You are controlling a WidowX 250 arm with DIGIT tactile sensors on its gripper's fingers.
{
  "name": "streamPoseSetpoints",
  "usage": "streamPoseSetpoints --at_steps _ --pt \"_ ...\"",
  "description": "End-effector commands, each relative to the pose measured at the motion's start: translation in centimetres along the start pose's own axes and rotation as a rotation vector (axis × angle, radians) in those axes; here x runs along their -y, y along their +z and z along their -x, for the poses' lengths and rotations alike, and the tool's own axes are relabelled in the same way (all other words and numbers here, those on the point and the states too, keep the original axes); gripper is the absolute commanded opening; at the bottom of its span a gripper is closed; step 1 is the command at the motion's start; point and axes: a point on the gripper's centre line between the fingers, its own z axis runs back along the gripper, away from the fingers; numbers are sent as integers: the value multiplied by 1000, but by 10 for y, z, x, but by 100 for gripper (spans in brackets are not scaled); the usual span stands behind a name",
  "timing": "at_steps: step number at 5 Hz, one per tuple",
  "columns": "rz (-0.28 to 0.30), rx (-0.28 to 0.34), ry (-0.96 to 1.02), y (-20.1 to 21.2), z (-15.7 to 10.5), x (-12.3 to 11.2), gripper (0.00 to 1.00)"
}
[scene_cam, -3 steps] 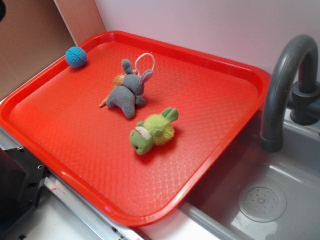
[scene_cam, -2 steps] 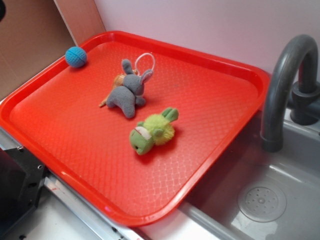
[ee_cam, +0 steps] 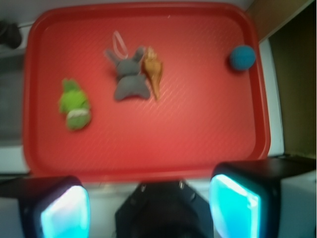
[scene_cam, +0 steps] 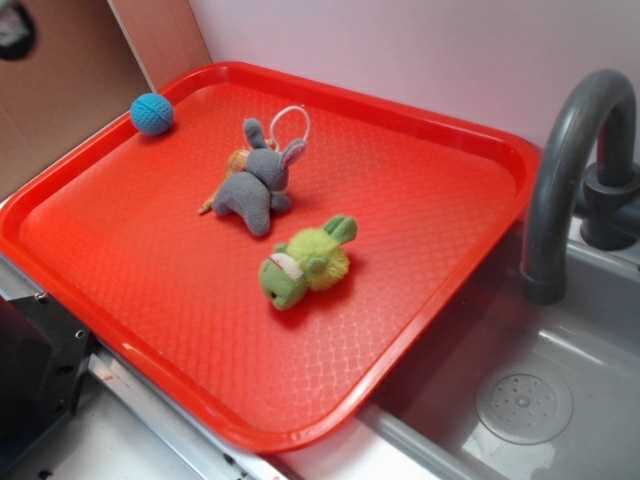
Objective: Grab the gray animal.
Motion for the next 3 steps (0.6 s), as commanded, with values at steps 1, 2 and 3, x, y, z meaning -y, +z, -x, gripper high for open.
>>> streamPoseSetpoints --at_steps 1,2,3 --pt "42 27 -12 -42 -33 11 100" --pt "3 36 -30 -72 -52 16 100" --pt "14 37 -4 -97 -66 10 100"
